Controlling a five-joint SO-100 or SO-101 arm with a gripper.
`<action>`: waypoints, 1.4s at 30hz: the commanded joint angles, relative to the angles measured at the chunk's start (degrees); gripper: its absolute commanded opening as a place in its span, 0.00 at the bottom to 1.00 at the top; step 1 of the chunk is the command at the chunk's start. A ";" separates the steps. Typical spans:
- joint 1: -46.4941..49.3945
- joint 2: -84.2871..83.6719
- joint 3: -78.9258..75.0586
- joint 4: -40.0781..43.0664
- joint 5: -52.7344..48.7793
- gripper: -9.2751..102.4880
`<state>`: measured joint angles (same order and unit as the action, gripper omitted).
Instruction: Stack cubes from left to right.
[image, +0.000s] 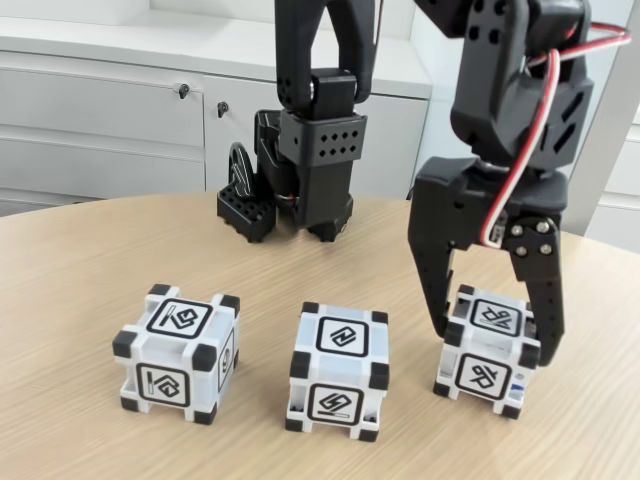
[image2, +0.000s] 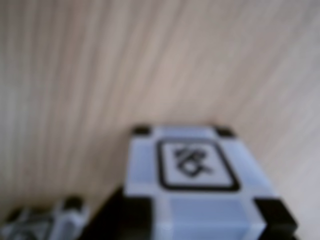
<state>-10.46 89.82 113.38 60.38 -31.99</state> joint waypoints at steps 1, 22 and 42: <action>0.18 0.53 -0.53 0.44 -0.79 0.24; 0.09 7.91 -0.53 0.44 4.13 0.24; 0.09 27.69 -0.53 1.32 20.48 0.24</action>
<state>-10.63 112.76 113.64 61.26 -13.54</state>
